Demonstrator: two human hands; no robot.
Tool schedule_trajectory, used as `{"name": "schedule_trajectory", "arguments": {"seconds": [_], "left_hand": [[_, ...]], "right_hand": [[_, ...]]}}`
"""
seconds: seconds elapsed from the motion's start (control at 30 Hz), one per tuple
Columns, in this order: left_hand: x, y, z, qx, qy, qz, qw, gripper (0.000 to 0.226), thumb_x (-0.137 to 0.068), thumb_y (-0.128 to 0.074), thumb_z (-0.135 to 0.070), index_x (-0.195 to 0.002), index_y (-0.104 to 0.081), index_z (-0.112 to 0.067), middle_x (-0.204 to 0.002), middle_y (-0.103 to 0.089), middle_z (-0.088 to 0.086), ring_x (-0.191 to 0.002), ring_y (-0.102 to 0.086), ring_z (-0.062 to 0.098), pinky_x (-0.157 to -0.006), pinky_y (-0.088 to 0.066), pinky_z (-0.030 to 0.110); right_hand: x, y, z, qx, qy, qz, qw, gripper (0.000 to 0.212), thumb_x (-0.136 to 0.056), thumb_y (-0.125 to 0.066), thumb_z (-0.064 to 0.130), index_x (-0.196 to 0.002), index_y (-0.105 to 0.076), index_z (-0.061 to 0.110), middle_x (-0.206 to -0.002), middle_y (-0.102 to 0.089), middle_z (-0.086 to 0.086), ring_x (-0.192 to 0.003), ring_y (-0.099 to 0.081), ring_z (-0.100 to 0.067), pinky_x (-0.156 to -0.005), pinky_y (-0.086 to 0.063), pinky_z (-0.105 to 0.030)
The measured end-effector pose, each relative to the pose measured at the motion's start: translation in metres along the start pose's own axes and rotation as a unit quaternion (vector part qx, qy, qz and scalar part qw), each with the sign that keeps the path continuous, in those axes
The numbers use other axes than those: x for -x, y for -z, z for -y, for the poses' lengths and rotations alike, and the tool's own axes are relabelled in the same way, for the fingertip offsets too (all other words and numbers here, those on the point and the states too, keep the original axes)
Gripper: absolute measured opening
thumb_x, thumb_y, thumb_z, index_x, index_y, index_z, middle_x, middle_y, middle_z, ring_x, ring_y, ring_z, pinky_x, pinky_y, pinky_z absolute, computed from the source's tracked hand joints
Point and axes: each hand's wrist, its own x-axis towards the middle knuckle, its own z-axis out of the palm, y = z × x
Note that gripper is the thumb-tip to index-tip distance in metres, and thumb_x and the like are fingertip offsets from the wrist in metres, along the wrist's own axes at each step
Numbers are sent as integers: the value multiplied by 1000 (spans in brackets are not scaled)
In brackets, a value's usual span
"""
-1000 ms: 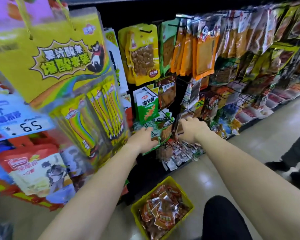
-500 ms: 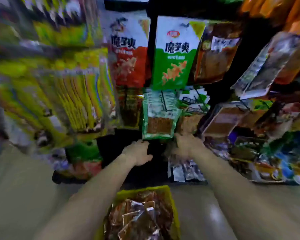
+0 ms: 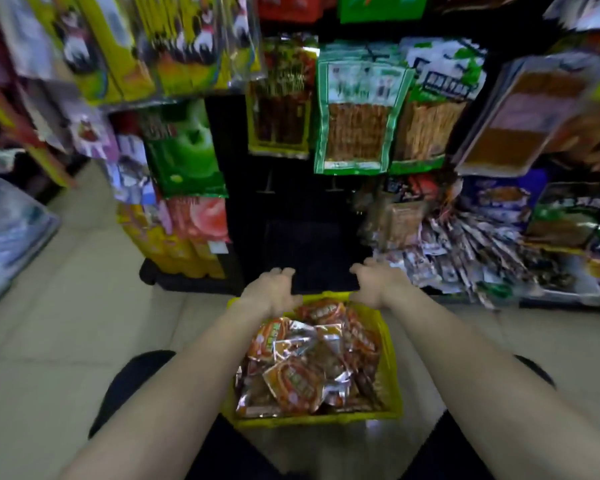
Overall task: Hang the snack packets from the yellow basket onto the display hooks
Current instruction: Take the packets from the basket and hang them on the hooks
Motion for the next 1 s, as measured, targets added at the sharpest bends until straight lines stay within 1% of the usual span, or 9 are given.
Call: {"name": "schedule_trajectory", "arguments": {"seconds": [0.13,0.3,0.4,0.47,0.6,0.7,0.8,0.9,1.0], "left_hand": [[-12,-51,15,9,22,10,1000,76,-94,-58,-50,-154,-29,-14,-154,-37,14,-139,-40,34,-110,-39,42],[-49,-130,42,48,75,66,994,73,-88,-57,-64,-147,-39,-25,-149,-46,12,-134,-48,32,-108,-43,42],[-70,-173,57,62,100,102,988,78,-87,-57,-65,-151,-34,-26,-150,-48,12,-134,-48,32,-109,-42,41],[-86,-195,65,55,111,120,985,77,-91,-57,-59,-153,-30,-23,-151,-46,14,-135,-47,34,-109,-41,44],[-107,-222,80,51,122,103,986,73,-89,-62,-54,-150,-33,-26,-149,-47,11,-132,-48,35,-106,-44,47],[-112,-235,94,43,113,101,988,71,-86,-68,-44,-147,-37,-26,-147,-47,10,-129,-50,36,-102,-47,46],[-114,-243,107,89,120,38,988,41,-83,-72,-33,-122,-62,-24,-124,-60,7,-113,-59,29,-91,-51,38],[-115,-242,107,143,132,28,981,8,-85,-72,-29,-91,-69,-26,-94,-71,0,-92,-66,22,-77,-52,30],[-116,-234,102,192,138,12,972,10,-89,-69,-29,-82,-64,-24,-86,-69,-4,-87,-66,18,-77,-52,30]], "right_hand": [[-8,-71,-1,-54,-3,36,998,62,-86,-61,55,-136,-47,23,-141,-44,-12,-125,-49,-37,-98,-48,-48],[-43,-156,0,-93,14,122,988,69,-83,-54,67,-136,-49,24,-142,-52,-12,-123,-55,-35,-96,-49,-40],[-68,-199,1,-121,3,156,980,75,-78,-53,73,-137,-47,26,-140,-55,-10,-121,-55,-34,-94,-49,-41],[-87,-224,5,-112,12,152,982,74,-78,-57,69,-140,-42,30,-144,-49,-8,-125,-51,-34,-96,-49,-45],[-121,-248,21,-61,104,71,990,82,-83,-64,56,-151,-25,33,-157,-26,0,-140,-27,-31,-107,-37,-48],[-139,-253,34,-13,169,94,981,87,-83,-63,60,-154,-21,34,-160,-24,1,-144,-24,-29,-114,-26,-50],[-142,-256,28,-17,167,116,979,88,-82,-69,53,-154,-20,37,-159,-27,-5,-145,-26,-30,-116,-25,-49],[-136,-253,10,-33,132,113,984,86,-77,-72,58,-148,-27,40,-152,-31,-5,-142,-25,-29,-113,-31,-48],[-126,-246,-7,-38,77,84,993,79,-71,-76,60,-136,-41,30,-144,-34,-3,-132,-33,-27,-106,-39,-45]]}}
